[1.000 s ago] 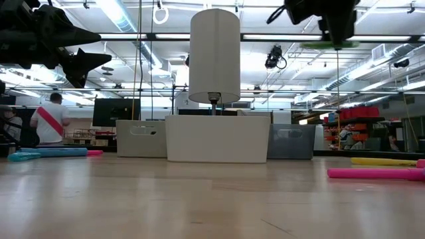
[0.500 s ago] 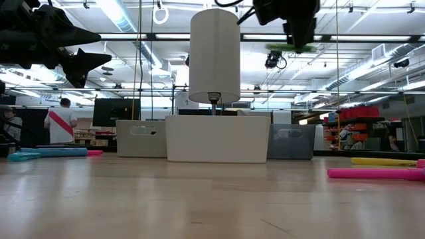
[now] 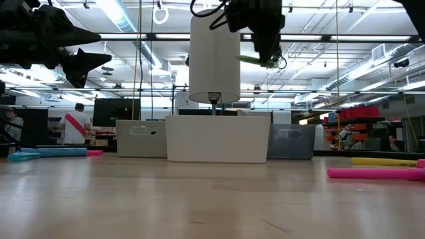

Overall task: Pick & Place Markers
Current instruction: Put the green pen into the white bin

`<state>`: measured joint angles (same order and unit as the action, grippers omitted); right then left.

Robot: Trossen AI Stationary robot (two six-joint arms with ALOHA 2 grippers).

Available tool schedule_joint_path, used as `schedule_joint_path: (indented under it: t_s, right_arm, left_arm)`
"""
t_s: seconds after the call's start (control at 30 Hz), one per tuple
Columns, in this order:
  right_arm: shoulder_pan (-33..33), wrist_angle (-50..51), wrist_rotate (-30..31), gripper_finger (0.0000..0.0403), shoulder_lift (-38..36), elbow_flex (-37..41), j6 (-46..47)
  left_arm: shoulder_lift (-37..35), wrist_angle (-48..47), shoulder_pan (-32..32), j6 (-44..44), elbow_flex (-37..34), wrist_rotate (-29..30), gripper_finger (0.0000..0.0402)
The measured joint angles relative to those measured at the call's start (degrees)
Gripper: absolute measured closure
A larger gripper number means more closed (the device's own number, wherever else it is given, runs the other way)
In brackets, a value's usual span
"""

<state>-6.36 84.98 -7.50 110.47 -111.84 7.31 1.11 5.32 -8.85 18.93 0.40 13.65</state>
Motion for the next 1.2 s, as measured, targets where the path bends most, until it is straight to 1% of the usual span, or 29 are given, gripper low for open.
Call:
schedule_joint_path:
  t_s: [0.17,0.4,0.53,0.73,1.2]
  right_arm:
    - [-0.06,-0.04,1.19,0.0381,3.83,-3.28,-3.14]
    - [-0.09,-0.12,5.54,0.0381,8.93,-8.09,-7.83]
    - [-0.21,-0.76,5.67,0.0381,11.05,-8.6,-10.45]
    - [-0.22,-1.17,10.14,0.0381,13.57,-8.6,-13.83]
    - [-0.29,-8.62,9.81,0.0381,19.63,-8.64,-15.54]
  left_arm:
    - [0.02,0.0,0.01,-0.02,0.0,0.0,0.0168]
    - [0.02,0.0,0.0,-0.01,-0.02,0.0,0.0168]
    - [0.01,0.0,0.0,-0.01,0.0,0.0,0.0168]
    - [0.01,0.0,0.01,-0.02,0.01,0.0,0.0168]
    - [0.02,0.0,0.01,-0.01,-0.02,0.0,0.0168]
